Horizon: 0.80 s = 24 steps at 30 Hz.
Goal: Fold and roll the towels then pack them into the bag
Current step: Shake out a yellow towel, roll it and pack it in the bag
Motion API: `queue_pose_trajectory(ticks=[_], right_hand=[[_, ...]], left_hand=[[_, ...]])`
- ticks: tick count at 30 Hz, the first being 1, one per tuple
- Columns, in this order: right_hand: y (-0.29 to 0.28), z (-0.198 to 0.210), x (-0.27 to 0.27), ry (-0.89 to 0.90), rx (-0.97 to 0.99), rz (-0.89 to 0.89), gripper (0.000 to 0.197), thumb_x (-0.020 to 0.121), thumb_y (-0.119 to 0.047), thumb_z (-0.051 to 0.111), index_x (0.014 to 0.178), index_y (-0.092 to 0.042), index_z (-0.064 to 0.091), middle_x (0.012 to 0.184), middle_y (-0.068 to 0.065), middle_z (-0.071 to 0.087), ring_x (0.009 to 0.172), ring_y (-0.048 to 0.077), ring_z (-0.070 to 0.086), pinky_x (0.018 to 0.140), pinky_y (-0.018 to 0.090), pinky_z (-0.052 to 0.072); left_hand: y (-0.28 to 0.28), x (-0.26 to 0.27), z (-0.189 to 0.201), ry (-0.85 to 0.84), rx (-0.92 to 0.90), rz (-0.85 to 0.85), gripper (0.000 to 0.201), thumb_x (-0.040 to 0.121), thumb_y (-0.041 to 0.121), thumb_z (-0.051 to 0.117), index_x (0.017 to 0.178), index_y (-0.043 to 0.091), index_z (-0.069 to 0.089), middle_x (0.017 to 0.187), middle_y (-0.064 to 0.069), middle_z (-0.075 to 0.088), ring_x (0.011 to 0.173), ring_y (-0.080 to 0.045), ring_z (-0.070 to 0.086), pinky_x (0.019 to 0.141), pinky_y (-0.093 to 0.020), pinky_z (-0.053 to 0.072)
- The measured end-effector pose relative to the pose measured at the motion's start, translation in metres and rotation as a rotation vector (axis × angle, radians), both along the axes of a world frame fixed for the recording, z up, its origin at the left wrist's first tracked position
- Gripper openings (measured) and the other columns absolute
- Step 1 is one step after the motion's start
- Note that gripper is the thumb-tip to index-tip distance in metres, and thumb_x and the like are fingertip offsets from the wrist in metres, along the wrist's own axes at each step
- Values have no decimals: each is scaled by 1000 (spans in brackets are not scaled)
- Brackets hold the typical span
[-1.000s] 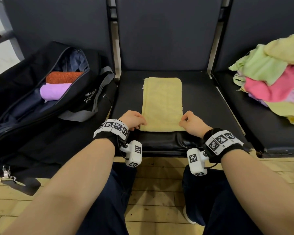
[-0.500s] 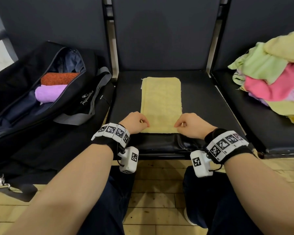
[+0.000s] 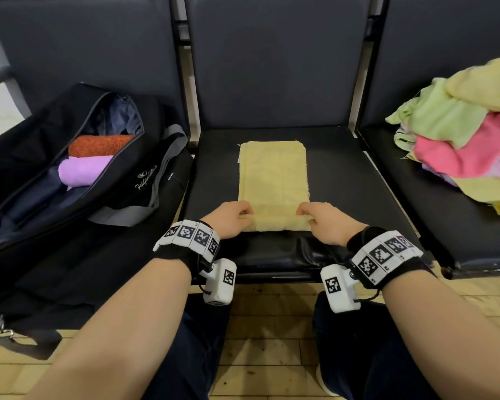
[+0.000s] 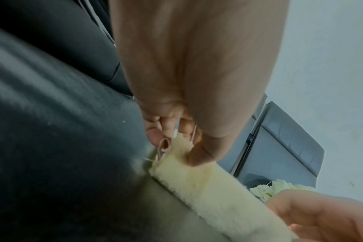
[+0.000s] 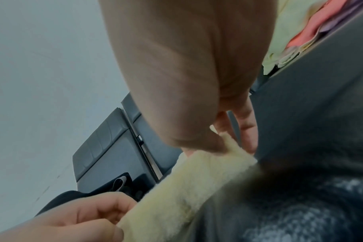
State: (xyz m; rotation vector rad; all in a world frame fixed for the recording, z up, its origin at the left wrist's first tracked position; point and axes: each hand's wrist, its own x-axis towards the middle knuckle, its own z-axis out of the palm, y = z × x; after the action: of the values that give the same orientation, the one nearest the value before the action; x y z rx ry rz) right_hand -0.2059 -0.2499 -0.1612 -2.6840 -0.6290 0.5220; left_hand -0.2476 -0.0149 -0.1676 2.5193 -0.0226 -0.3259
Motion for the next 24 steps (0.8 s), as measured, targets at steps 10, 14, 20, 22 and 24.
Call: queue_pose_trajectory(ticks=[10,14,20,22,24], right_hand=[[-2,-1,6,2,117,-133,30,94,-6,39,121,-9,51,110,8,48,94,22,52,74,26,40],[0,-4,6,-178,21,-111,24,89,-6,48,108,-16,59,108,2,44,102,24,46,90,36,43],[2,-1,3,-120,101,-132,28,90,-3,45,95,-12,72,101,1,58,90,21,59,78,23,42],[1,2,1,-94,95,-115,24,89,-10,51,101,-6,72,110,3,64,99,21,60,85,25,46],[0,4,-1,-36,57,-109,28,86,-15,57,110,-5,68,118,5,62,108,24,58,91,29,46]], left_hand=[[-5,4,-1,0,-97,88,15,90,16,54,103,12,62,96,0,57,86,-17,55,75,-23,43],[-7,4,-4,25,-59,149,5,87,20,56,91,24,57,97,3,57,93,-22,60,88,-35,50],[-8,5,-6,-42,-24,93,23,88,10,50,78,30,58,95,5,49,96,-21,50,94,-37,43],[-8,5,-9,-34,-47,90,23,89,12,51,77,29,59,87,6,52,90,-23,56,88,-35,47],[-8,5,-9,-25,-41,87,9,89,19,56,85,25,61,82,10,51,85,-19,55,84,-32,48]])
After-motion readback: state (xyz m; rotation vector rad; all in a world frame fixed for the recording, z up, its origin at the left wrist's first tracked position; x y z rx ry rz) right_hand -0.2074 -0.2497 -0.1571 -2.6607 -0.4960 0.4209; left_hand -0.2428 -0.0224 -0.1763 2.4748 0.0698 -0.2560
